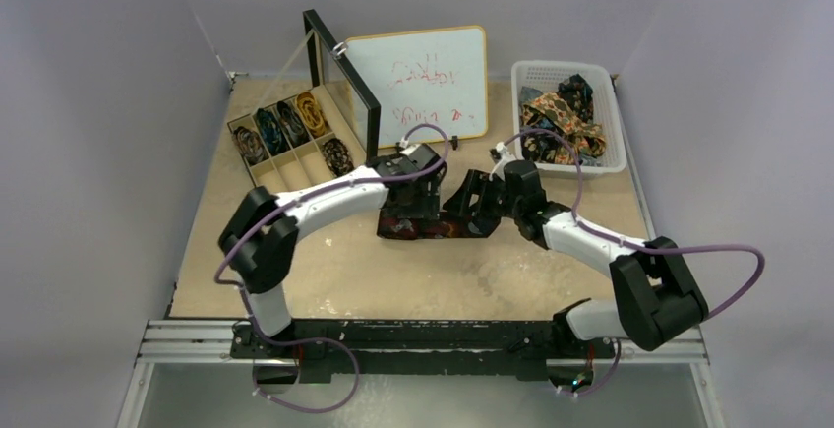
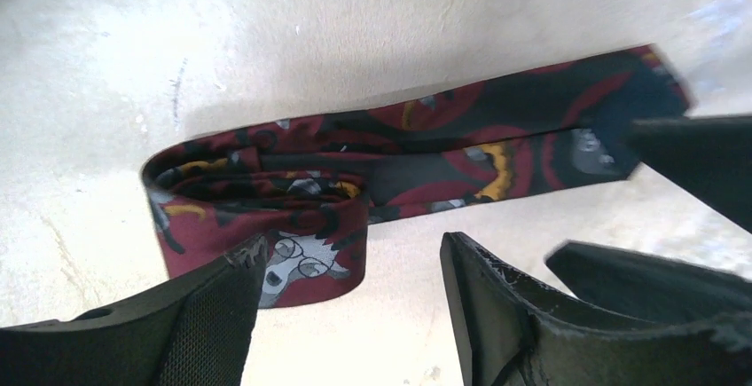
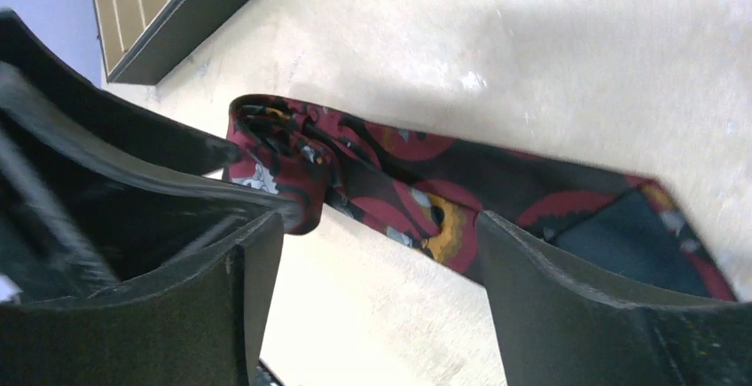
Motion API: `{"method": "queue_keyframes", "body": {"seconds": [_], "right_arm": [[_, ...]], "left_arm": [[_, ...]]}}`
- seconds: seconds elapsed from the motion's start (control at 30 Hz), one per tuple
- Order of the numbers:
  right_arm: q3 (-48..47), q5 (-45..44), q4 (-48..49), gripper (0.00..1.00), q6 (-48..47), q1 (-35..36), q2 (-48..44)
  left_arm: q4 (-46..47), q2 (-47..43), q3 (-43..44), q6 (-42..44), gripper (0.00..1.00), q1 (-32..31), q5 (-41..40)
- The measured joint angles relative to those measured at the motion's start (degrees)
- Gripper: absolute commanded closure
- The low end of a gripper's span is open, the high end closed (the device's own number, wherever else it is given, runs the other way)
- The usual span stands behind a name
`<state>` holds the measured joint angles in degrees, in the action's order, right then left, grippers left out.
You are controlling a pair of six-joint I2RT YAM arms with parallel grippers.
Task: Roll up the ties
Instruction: Roll the tie at the center of the board.
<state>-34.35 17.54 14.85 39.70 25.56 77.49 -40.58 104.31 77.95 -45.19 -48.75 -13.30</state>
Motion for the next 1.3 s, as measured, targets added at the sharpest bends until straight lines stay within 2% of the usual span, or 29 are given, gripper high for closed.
{"method": "queue_keyframes", "body": {"seconds": [0.23,0.37,0.53,0.7,0.87,1.3], "right_arm": [[-0.85,4.79,6.86,0.07,-13.27,0.72,0.00],[-2.51,7.98,9.75,0.06,-24.15,3.91,0.83],[-12.68,10.25,6.21,0.06,-39.32,10.56,9.62],[-18.73,10.51,-0.44,0.02,-51.10,15.52,18.73],[-20.61,10.40,-6.54,0.01,-57.55,16.00,23.02],[-31.10,9.16,-17.27,0.03,-67.17,16.00,32.00]], "left_arm": [[6.80,-17.05,-9.75,-0.22,0.27,4.90,5.84],[8.98,-26.80,-18.03,-0.28,0.26,8.79,8.85],[10.05,-34.84,-27.85,-0.28,0.25,14.88,13.29],[10.43,-41.46,-35.17,-0.22,0.25,21.51,17.73],[10.36,-45.64,-37.20,-0.04,0.25,25.07,20.35],[10.51,-46.45,-37.59,1.27,0.25,26.27,22.69]]}}
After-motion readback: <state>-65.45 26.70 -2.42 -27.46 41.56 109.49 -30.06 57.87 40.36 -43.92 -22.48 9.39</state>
